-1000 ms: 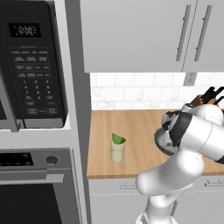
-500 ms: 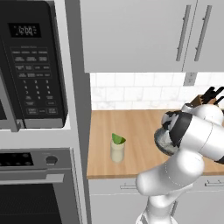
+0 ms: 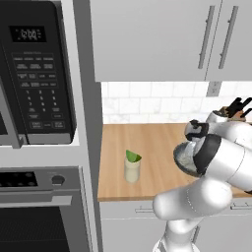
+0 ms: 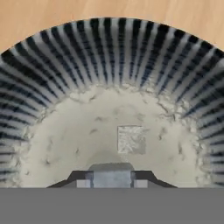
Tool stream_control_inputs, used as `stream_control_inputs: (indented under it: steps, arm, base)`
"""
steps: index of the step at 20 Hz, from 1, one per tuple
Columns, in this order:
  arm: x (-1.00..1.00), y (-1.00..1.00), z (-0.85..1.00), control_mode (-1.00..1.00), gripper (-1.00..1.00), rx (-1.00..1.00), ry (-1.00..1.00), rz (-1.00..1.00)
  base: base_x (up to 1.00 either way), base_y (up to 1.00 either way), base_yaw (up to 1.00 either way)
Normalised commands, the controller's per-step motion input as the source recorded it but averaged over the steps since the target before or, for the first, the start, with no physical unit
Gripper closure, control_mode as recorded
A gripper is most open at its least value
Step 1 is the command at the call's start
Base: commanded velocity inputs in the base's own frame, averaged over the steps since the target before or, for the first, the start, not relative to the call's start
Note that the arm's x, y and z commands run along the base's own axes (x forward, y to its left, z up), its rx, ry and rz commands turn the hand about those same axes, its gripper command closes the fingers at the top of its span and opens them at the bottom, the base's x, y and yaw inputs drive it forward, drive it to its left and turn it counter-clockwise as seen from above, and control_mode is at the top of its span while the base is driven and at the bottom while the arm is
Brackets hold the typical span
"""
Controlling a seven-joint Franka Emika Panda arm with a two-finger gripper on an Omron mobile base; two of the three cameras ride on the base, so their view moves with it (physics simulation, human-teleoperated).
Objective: Grab a lemon wedge from the fridge and one ice cube from the ice bowl, and put them in the glass of lemonade.
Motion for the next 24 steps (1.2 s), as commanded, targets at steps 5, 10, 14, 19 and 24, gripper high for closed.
stream_control_inputs:
  steps: [5, 10, 14, 19, 24]
  arm:
    - [-0.19, -0.06, 0.63, -1.00, 1.00, 0.01, -0.17, 0.00]
    - [-0.31, 0.06, 0.44, -1.00, 1.00, 0.01, -0.14, 0.00]
    - [-0.21, 0.05, 0.39, -1.00, 1.00, 0.01, -0.09, 0.00]
    - [-0.24, 0.35, 0.39, -1.00, 1.00, 0.00, -0.08, 0.05]
    - [-0.20, 0.68, 0.31, -1.00, 1.00, 0.01, -0.03, 0.11]
  base:
    - [0.00, 0.00, 0.00]
    - [0.00, 0.00, 0.00]
    - [0.00, 0.00, 0.00]
    - [0.00, 0.00, 0.00]
    - [0.00, 0.00, 0.00]
